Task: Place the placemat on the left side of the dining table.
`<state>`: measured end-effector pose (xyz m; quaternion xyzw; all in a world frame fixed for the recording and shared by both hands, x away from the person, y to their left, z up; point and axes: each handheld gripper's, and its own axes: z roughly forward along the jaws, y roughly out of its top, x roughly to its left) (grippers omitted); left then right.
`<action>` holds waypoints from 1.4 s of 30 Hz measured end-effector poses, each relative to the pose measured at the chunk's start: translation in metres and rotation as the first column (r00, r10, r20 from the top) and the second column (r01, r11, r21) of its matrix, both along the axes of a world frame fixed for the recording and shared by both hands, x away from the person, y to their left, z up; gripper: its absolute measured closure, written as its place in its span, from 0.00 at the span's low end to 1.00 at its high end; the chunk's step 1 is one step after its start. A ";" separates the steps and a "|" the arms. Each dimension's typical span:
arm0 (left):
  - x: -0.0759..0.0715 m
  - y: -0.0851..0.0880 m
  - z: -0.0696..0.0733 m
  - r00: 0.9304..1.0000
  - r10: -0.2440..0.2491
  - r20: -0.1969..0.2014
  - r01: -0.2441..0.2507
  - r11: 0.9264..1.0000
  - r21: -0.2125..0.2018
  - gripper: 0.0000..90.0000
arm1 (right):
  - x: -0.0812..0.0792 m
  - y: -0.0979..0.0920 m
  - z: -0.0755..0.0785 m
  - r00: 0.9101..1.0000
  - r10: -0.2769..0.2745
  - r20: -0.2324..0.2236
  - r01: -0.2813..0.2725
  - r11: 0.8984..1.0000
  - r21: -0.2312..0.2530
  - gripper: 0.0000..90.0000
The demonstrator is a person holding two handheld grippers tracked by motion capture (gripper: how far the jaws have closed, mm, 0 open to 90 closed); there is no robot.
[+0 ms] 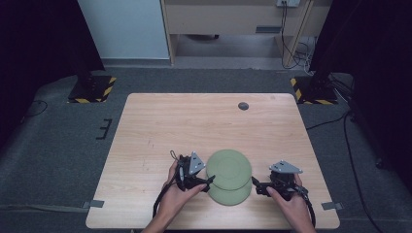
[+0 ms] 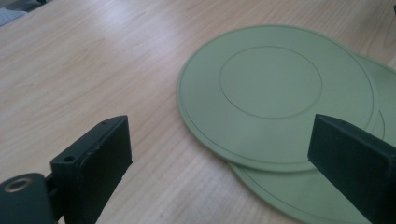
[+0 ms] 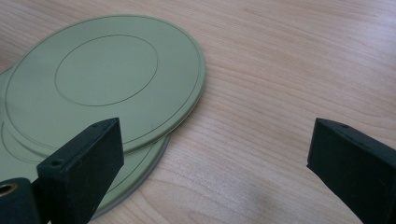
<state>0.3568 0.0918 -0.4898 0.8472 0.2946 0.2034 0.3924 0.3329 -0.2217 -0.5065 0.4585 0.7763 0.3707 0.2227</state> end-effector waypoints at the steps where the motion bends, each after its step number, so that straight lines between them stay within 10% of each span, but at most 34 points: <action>1: 0.004 0.000 0.003 1.000 -0.002 -0.007 0.002 1.000 -0.006 0.05 | 0.001 0.001 0.000 1.000 0.003 -0.002 -0.003 1.000 -0.007 0.04; 10: 0.042 -0.005 0.004 0.997 0.028 -0.076 -0.034 0.996 -0.080 0.04 | 0.014 0.015 -0.010 0.999 0.034 -0.027 -0.035 0.999 -0.031 0.06; 34: 0.052 -0.009 -0.020 0.982 -0.005 -0.191 -0.005 0.999 -0.051 0.19 | 0.011 0.016 -0.021 0.999 0.038 -0.031 -0.039 0.998 -0.041 0.10; 42: 0.059 -0.012 -0.026 0.965 -0.016 -0.263 -0.003 0.997 -0.071 0.27 | 0.011 0.016 -0.022 0.999 0.026 -0.029 -0.027 0.999 -0.036 0.09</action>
